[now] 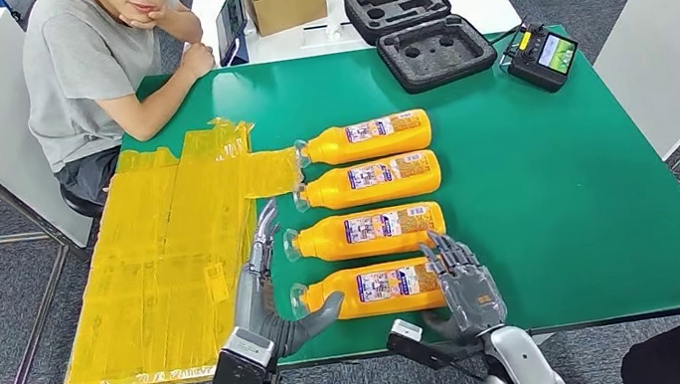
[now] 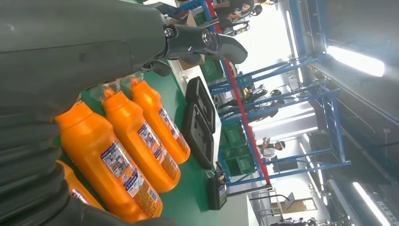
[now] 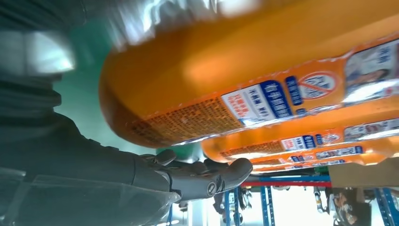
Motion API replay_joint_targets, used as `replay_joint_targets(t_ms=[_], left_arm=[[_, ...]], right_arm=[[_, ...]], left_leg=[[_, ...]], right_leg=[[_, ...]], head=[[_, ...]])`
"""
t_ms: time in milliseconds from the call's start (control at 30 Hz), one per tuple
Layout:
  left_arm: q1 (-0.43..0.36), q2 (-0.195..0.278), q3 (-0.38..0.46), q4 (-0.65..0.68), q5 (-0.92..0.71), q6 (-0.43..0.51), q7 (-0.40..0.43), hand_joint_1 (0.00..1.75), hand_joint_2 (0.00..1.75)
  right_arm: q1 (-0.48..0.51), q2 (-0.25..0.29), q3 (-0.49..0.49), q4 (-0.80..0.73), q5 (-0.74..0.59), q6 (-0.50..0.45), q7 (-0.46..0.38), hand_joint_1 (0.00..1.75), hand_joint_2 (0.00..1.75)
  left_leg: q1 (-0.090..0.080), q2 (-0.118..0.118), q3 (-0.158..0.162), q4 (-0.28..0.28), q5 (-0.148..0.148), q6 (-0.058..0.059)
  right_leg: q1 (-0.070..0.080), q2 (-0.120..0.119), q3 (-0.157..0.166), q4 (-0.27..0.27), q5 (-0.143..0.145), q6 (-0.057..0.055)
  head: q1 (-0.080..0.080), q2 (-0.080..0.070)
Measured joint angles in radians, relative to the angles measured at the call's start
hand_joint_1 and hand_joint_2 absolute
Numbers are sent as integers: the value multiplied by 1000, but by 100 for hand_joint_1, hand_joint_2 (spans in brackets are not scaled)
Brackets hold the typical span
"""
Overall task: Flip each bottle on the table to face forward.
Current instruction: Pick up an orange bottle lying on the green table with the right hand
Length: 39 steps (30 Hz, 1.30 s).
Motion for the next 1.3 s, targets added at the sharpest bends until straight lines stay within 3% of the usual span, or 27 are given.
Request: replay_joint_targets(t_ms=[67, 100, 767, 967, 1167, 1300], left_arm=[[-2, 0, -2, 3, 2, 0, 0, 0, 175], [-3, 0, -2, 4, 2, 0, 0, 0, 175], [-10, 0, -8, 8, 9, 4, 0, 0, 175], [-9, 0, -9, 7, 9, 21, 0, 0, 175], [-6, 0, -9, -3, 9, 28, 0, 0, 175], [4, 0, -9, -31, 2, 88, 0, 0, 175]], right_arm=[[-1, 2, 6, 3, -4, 9, -3, 170, 175], [-1, 2, 10, 5, -6, 12, -4, 175, 175], [-7, -3, 23, 12, -32, 42, -17, 175, 175], [-9, -4, 10, 16, -229, 115, -135, 175, 175], [-7, -1, -3, 18, -329, 156, -193, 175, 175], [9, 4, -29, 14, -450, 201, -247, 175, 175]], left_leg=[[0, 0, 0, 0, 0, 0], [0, 0, 0, 0, 0, 0], [0, 0, 1, 0, 0, 0], [0, 0, 2, 0, 0, 0], [0, 1, 3, 0, 0, 0], [0, 1, 3, 0, 0, 0]], right_leg=[[0, 0, 0, 0, 0, 0], [0, 0, 0, 0, 0, 0], [0, 0, 1, 0, 0, 0], [0, 0, 2, 0, 0, 0], [0, 0, 2, 0, 0, 0], [0, 0, 3, 0, 0, 0]], head=[[0, 0], [0, 0], [0, 0], [0, 0], [0, 0], [0, 0]])
